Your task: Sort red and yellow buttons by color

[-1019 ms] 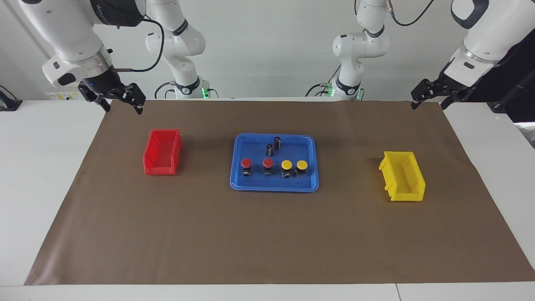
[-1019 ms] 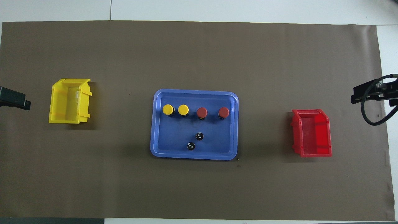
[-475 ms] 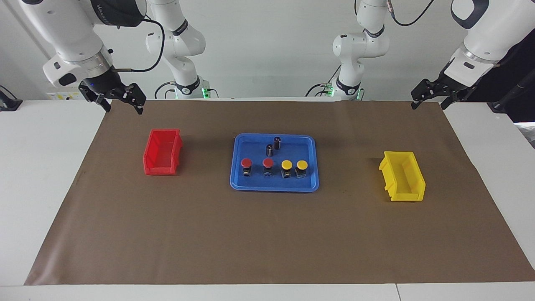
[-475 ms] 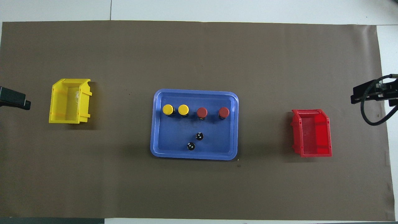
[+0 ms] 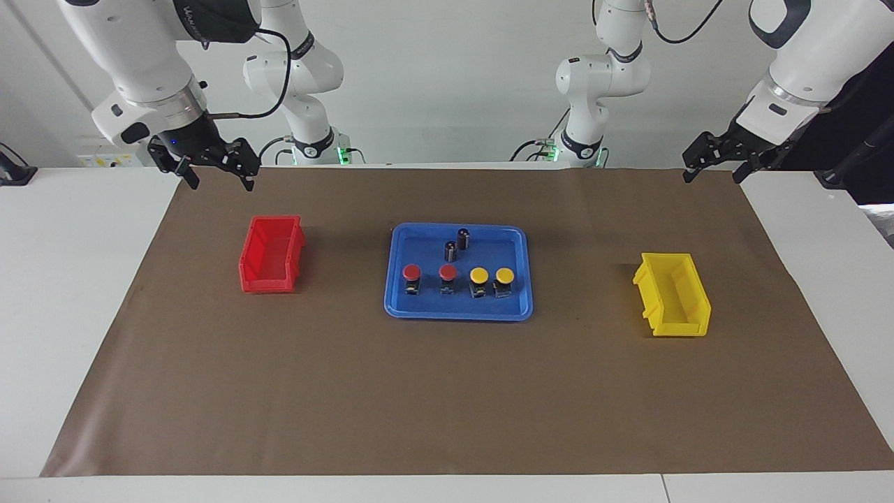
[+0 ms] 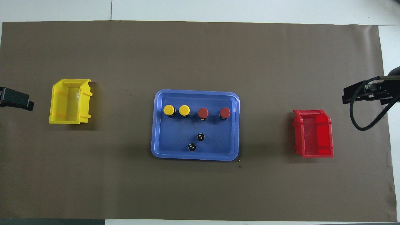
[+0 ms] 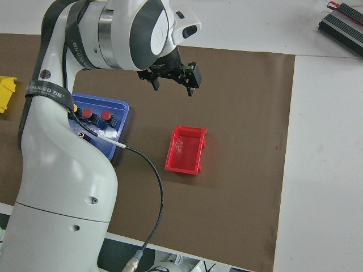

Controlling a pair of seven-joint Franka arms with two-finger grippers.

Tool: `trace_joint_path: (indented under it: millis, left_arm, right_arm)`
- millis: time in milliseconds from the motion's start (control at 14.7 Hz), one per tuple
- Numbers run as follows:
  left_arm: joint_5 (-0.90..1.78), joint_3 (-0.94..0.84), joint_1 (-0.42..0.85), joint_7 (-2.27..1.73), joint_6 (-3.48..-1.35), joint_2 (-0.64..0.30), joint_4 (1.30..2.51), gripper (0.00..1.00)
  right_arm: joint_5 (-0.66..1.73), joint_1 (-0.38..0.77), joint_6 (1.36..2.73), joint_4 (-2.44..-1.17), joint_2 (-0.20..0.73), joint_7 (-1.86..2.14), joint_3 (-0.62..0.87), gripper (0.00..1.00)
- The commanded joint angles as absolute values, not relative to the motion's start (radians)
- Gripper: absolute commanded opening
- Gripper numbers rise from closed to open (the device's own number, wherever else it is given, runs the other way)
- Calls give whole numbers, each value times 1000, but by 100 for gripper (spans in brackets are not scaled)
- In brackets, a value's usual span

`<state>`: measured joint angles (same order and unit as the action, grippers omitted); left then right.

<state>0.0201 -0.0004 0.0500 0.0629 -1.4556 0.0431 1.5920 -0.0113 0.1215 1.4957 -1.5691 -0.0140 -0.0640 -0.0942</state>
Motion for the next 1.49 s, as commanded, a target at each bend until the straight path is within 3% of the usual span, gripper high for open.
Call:
trace_joint_path:
  millis: [0,204,340,475,883,1155,1426]
  left_arm:
    - [15,-9,89,68,-1450,49,1594,100]
    - [15,-9,89,69,-1450,49,1591,100]
    - [15,-9,89,71,-1448,49,1592,100]
    - [15,-8,80,69,-1444,49,1595,100]
    - [14,-8,84,-27,-1447,49,1595,100]
    - [14,-8,87,-32,-1450,51,1595,100]
    - [14,-8,81,-35,-1450,49,1595,100]
  right_arm:
    - [35,126,1476,-1470,59,-89,-86,100]
    - [29,268,1469,-1292,266,-295,-63,100]
    - [29,369,1543,-1252,353,-444,-63,100]
    - [37,420,1681,-1326,360,-563,-60,100]
    - [37,540,2110,-1833,206,-632,-58,100]
    - [31,548,2160,-1899,210,-632,-58,100]
    - [23,551,2223,-1925,244,-630,-58,90]
